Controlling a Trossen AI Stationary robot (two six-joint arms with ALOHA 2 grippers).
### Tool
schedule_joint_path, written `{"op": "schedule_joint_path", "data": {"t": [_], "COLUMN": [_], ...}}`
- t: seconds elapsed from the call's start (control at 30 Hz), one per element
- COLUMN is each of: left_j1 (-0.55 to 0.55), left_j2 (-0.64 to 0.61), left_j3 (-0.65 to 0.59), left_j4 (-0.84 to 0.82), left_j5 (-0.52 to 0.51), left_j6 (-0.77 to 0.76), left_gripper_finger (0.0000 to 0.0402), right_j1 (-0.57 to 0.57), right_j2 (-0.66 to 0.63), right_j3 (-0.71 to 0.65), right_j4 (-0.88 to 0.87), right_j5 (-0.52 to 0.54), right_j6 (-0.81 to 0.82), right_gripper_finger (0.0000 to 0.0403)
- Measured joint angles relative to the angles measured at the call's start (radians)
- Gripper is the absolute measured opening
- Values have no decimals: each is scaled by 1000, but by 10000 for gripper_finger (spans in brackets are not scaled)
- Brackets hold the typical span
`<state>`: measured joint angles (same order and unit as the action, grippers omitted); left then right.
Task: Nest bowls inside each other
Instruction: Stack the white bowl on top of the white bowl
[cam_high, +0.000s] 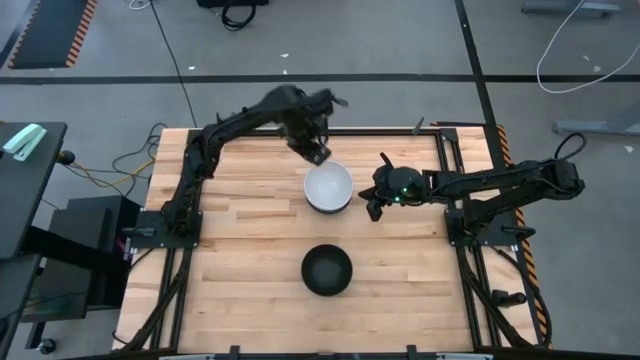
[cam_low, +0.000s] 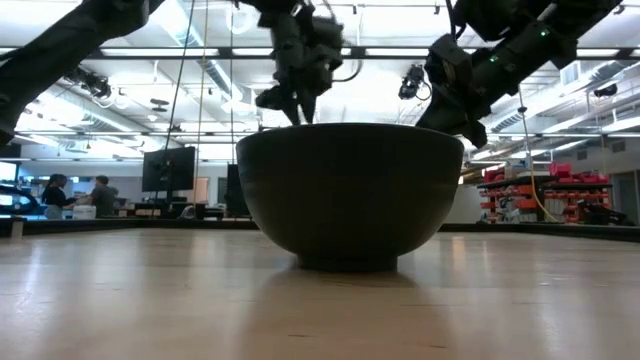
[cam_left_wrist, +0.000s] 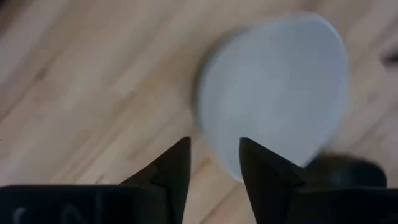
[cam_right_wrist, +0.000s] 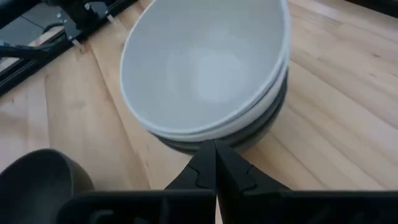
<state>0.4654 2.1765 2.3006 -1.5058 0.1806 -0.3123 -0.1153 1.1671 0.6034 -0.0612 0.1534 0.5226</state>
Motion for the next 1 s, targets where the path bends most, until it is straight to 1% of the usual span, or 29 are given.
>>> {"op": "schedule_joint_path", "data": {"t": [0.1,0.23,0.33,0.43,0.53,0.67,0.77,0.87,1.0], "left_j1": [-53,-97,-102,-83,-64,-47,-48,-48,-49], "left_j2": [0,0,0,0,7,10,12,11,11], "left_j3": [2,3,3,2,-25,-120,-179,-211,-222], "left_j4": [2,23,71,100,122,142,146,174,193], "left_j5": [2,-3,1,-6,-7,-4,-4,-3,-3], "left_j6": [10,10,7,-16,-28,-37,-43,-43,-43], "left_gripper_finger": [116,76,44,12,10,21,11,7,22], "right_j1": [-30,-46,-56,-59,-58,-40,-25,-19,-20], "right_j2": [0,0,0,0,0,0,0,0,0], "right_j3": [-2,-3,-3,-3,-3,-4,-4,-4,-4], "right_j4": [-10,-16,-16,-16,-16,-16,-16,-16,-16], "right_j5": [-30,-39,-60,-66,-73,-73,-73,-73,-73], "right_j6": [-5,-27,-29,-29,-23,-18,-5,-3,-3], "right_gripper_finger": [1,2,1,2,2,2,2,2,2]}}
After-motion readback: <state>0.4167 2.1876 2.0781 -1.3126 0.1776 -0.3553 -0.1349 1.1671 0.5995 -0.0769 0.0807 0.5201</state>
